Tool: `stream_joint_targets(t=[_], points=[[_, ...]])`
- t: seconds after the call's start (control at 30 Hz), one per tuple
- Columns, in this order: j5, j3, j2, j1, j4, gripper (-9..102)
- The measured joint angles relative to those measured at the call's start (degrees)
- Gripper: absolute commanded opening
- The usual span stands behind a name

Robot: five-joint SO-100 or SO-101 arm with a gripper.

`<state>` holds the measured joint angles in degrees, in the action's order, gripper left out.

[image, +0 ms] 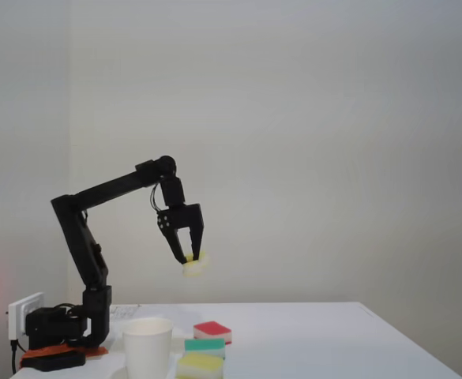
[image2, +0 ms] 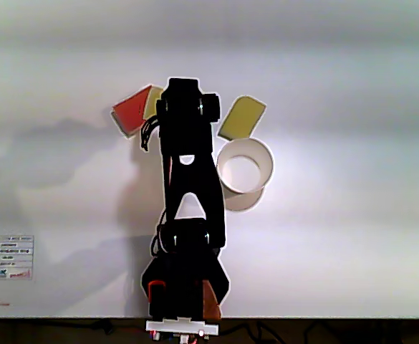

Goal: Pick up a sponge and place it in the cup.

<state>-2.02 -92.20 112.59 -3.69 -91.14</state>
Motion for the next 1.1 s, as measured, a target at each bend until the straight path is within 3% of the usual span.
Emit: stream_joint_targets(t=[0.3,1.1], points=[[2.46,-1.93,5.89,6.5,3.43,0],[15.21,-19.95,21.97,36.47,11.69,0]])
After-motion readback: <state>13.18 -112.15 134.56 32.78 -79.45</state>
